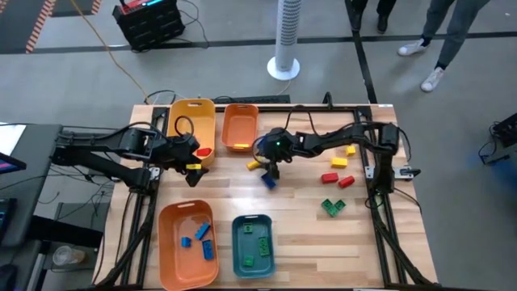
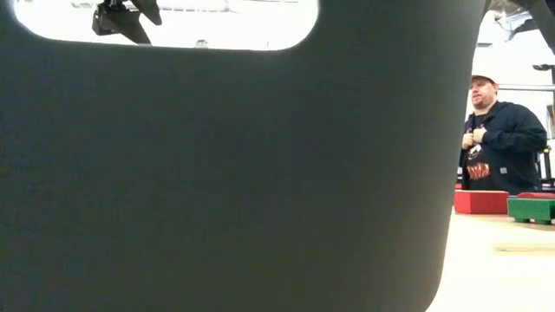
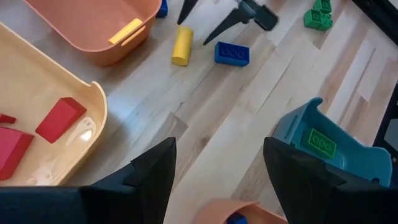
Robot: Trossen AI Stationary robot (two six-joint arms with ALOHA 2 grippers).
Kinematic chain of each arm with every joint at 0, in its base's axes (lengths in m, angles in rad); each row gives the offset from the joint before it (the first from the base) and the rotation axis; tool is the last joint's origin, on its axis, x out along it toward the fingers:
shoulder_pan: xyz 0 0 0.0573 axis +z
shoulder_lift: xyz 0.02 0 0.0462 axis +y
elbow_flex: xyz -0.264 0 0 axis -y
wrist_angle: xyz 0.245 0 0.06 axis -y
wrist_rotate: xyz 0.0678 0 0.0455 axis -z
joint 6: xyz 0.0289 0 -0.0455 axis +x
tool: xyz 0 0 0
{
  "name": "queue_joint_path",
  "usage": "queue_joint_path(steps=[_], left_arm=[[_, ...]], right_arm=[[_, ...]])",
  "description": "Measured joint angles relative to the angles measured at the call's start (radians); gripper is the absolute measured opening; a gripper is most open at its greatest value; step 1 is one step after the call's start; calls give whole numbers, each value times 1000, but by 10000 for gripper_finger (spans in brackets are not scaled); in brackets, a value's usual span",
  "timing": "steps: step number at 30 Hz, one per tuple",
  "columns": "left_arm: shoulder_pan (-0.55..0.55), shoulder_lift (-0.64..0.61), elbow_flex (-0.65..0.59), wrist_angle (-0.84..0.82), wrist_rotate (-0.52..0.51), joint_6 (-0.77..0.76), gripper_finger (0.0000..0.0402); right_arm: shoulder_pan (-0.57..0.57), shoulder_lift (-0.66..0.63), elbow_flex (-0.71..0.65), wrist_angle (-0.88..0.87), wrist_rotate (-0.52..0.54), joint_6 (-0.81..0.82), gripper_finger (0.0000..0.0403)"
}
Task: Sort blocks
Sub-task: Put the yellow wooden block into the small orange bin
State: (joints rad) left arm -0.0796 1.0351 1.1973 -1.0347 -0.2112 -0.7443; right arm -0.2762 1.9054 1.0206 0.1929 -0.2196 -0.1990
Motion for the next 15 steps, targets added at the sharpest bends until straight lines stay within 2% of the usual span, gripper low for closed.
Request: queue_joint_path(steps=[4,12,15], left_arm=[[0,0,0,-1,0,5,235],[0,-2,0,-14,11,-12,235],[0,-2,0,-17,13,-12,235]], right_arm=[[-19,74,1,-9,-54,-16,255],[-1,80,17,22,-63,-55,254],[-2,96,19,24,-62,-71,241]])
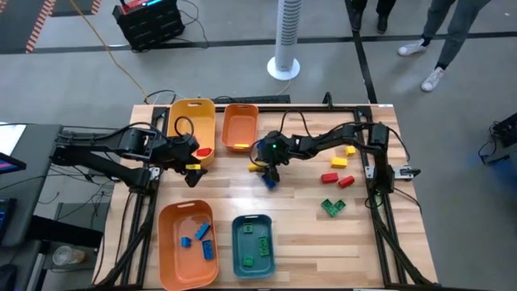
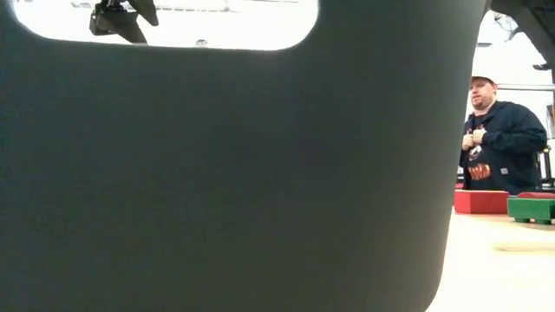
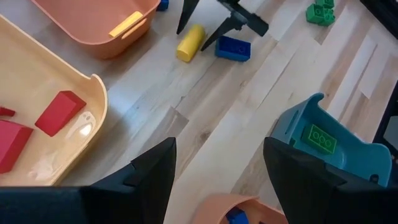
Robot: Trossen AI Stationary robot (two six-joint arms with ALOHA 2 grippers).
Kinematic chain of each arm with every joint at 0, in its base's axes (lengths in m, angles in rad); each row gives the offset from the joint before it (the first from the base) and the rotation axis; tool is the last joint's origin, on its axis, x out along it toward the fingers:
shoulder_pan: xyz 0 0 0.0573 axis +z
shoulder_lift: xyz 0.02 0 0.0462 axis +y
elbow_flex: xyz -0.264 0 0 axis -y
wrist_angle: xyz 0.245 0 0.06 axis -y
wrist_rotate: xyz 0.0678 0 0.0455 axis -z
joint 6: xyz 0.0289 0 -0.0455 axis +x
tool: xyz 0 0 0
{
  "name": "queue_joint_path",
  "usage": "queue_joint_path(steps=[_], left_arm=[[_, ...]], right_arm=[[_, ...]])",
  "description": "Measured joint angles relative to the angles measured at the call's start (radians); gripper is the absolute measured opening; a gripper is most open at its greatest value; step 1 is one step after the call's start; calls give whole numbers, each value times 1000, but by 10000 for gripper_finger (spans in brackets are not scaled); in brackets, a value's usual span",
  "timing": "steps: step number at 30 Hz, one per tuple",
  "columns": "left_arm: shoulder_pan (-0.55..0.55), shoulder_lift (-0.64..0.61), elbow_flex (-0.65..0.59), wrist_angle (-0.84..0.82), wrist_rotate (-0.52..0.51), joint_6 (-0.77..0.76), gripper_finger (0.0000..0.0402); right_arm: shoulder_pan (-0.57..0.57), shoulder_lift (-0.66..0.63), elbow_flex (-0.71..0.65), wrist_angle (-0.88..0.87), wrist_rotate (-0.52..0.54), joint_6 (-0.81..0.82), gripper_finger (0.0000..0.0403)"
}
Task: Sort blocks
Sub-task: Put the yellow wooden block into the small orange bin
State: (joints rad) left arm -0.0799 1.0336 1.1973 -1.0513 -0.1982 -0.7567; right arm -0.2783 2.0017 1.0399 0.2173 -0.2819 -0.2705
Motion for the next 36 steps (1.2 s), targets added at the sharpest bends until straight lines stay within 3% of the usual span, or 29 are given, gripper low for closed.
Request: queue_joint_path(steps=[10,17,24,31,36], left_arm=[[0,0,0,-14,6,-15,235],[3,0,0,-5,4,16,235],[71,0,0,68,-14,98,235],[163,0,0,82,-31,206,235],[197,0,0,76,-30,240,235]], right_arm=[[0,8,1,-31,3,3,105],[-19,-125,20,-158,22,12,104],[-32,-231,160,-268,47,77,104],[-121,-58,446,-480,66,127,104],[-157,96,694,-715,22,154,104]])
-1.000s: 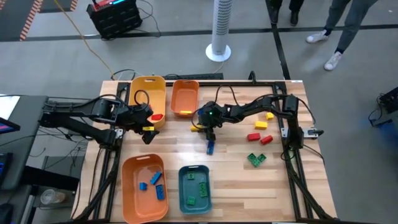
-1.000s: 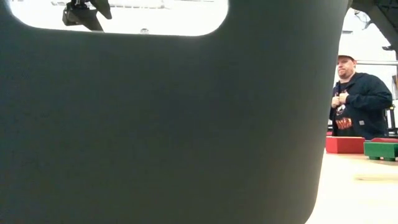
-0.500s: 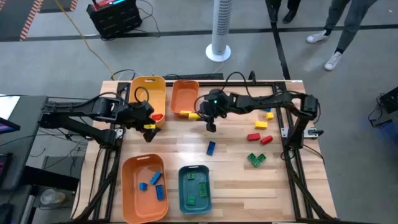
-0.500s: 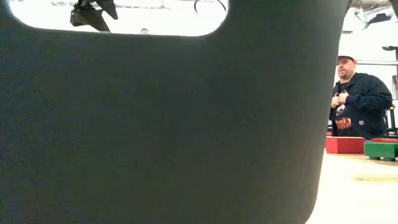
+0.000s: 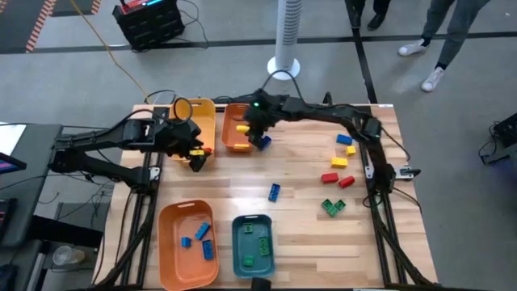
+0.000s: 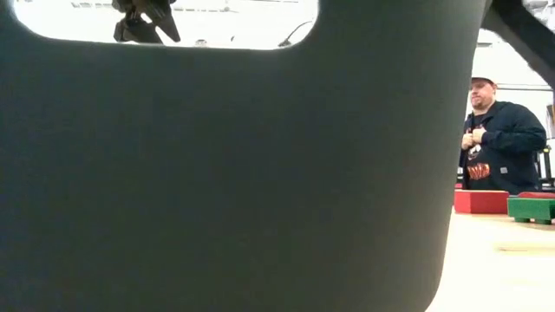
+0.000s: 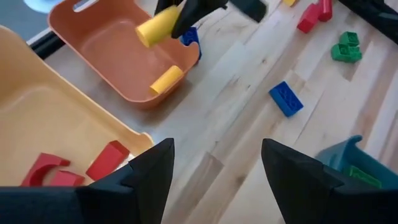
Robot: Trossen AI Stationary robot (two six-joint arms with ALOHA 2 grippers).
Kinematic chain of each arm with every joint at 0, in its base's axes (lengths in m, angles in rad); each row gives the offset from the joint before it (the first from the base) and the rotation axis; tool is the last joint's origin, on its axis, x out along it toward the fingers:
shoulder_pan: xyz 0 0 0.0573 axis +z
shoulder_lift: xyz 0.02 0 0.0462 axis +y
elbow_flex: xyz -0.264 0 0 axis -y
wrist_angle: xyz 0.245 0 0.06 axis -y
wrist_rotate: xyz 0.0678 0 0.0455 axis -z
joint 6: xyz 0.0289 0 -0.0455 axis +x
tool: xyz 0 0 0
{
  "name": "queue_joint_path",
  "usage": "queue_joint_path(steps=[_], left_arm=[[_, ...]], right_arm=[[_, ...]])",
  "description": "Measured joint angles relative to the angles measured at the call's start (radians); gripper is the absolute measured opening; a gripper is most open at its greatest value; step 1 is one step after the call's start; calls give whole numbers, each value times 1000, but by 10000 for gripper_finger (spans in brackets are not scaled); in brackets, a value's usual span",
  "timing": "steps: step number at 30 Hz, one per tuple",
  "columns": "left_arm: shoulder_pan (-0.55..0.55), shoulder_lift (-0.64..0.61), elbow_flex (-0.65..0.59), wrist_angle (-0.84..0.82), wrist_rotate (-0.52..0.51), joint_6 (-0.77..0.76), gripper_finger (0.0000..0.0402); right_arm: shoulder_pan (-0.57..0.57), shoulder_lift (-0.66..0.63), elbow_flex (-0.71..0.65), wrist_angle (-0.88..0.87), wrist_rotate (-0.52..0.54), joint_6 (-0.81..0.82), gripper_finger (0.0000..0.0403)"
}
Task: Sort blocks
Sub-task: Put the yellow wooden block into the small orange bin, then put the blue game piece into the large orange bin
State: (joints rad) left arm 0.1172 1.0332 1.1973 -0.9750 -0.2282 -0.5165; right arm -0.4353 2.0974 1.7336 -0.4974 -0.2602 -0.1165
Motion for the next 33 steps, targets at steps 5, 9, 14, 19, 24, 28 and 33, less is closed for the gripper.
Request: queue_joint_path(steps=[5,9,14,19,24,28,33], left_arm=[[2,0,0,-3,3,19,235],[2,0,0,-7,6,15,235],[2,0,0,-7,9,14,235],[2,0,0,-7,9,22,235],[2,0,0,-7,26,22,235],[-4,0,0,-8,41,18,235],[-15,0,0,-14,40,6,235]], right_arm=[[15,101,153,-137,1,-22,104],[33,138,183,-175,-3,-23,121],[32,133,185,-159,-3,-42,177],[21,131,184,-166,-4,-41,209],[4,79,184,-273,8,-68,214],[-60,23,123,-323,-17,-119,209],[-122,-40,-67,-266,-67,-195,207]])
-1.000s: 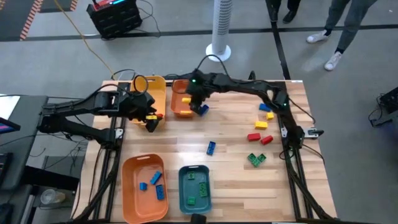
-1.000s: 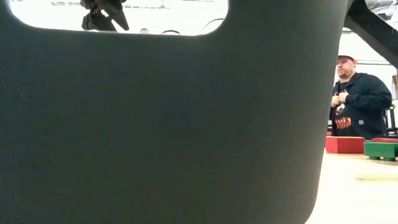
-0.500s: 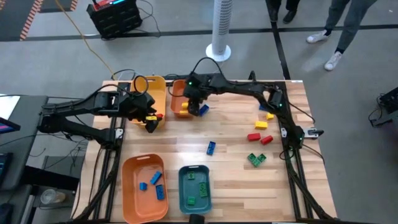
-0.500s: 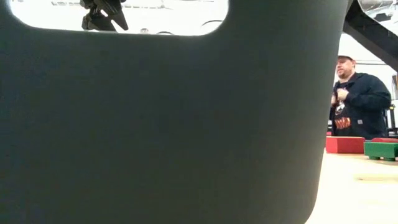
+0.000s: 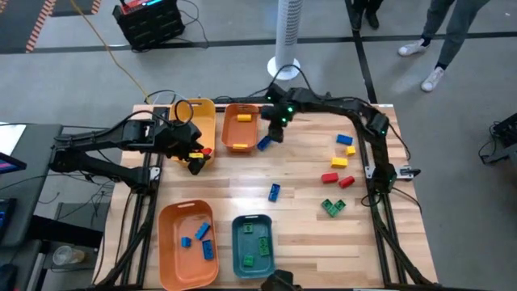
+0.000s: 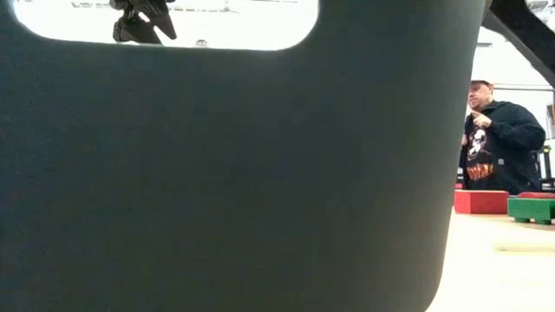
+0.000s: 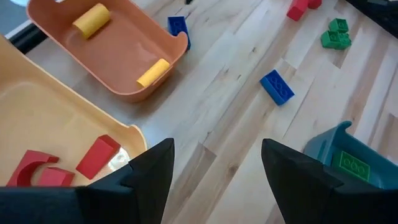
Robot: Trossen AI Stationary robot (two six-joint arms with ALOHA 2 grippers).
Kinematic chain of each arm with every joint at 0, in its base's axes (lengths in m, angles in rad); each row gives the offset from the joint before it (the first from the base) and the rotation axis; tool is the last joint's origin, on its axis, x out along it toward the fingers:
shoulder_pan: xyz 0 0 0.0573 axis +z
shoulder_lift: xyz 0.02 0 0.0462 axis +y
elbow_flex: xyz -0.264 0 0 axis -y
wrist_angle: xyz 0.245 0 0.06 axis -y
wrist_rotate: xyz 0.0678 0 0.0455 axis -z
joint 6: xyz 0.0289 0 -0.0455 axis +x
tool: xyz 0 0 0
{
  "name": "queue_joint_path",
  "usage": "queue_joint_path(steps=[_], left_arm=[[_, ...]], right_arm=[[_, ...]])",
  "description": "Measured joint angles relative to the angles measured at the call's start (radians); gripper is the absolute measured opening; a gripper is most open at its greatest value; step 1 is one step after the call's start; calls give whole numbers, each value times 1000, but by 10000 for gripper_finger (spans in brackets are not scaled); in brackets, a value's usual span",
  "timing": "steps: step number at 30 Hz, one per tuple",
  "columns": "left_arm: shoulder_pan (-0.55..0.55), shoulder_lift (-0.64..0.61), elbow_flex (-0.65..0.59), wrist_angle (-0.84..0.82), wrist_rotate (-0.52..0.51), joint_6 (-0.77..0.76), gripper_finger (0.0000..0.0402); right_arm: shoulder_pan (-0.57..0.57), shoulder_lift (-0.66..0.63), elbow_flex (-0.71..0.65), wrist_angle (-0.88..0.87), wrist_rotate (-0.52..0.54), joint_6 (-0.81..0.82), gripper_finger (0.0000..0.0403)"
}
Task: Sort blocks
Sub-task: Put the blue game piece into the large orange bin
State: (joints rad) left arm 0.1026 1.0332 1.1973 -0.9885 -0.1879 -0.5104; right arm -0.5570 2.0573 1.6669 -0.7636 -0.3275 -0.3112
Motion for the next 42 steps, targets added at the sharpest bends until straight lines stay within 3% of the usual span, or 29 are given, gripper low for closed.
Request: queue_joint_path(steps=[6,10,19,27,42], left_arm=[[-3,0,0,-1,0,-22,235],[-3,0,0,-1,0,-39,235],[-3,0,0,-1,0,-62,235],[-3,0,0,0,0,-83,235],[-3,0,0,0,0,-119,235]], right_arm=[[12,-43,-133,61,-14,-182,210],[21,-43,-150,64,12,-335,225],[34,-41,-152,77,51,-452,274],[53,-41,-158,205,61,-456,278],[56,-62,-265,154,98,-296,264]])
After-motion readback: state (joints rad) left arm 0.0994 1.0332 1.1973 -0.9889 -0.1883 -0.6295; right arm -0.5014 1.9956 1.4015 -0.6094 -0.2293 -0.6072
